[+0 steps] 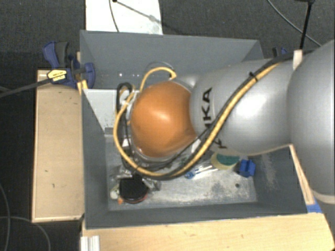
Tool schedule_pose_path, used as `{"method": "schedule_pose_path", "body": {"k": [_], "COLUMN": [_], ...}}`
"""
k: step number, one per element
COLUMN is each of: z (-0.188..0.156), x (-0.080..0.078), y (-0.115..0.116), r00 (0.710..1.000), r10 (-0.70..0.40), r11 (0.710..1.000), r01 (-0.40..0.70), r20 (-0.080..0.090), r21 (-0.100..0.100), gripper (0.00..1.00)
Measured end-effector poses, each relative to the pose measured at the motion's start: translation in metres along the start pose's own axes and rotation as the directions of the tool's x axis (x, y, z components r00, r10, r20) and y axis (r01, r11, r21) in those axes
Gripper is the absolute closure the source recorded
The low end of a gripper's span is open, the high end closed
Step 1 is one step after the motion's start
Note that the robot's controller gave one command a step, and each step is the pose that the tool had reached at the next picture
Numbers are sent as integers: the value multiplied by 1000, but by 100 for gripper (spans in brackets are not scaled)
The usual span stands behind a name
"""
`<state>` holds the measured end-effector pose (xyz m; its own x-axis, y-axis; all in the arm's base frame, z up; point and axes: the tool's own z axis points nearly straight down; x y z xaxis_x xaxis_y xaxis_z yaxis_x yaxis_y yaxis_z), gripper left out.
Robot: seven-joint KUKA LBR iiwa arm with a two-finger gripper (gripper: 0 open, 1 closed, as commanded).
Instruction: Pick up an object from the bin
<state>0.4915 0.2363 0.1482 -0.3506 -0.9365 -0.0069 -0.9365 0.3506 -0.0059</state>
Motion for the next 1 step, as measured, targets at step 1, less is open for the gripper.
{"method": "schedule_pose_path", "body": {"k": [1], "z": [-3], "x": [0], "y": [0], "r00": [1000], "r10": [9], "r11": [1000], "r01": [-9], "r20": [-3], "r21": [-5], "gripper": [100]}}
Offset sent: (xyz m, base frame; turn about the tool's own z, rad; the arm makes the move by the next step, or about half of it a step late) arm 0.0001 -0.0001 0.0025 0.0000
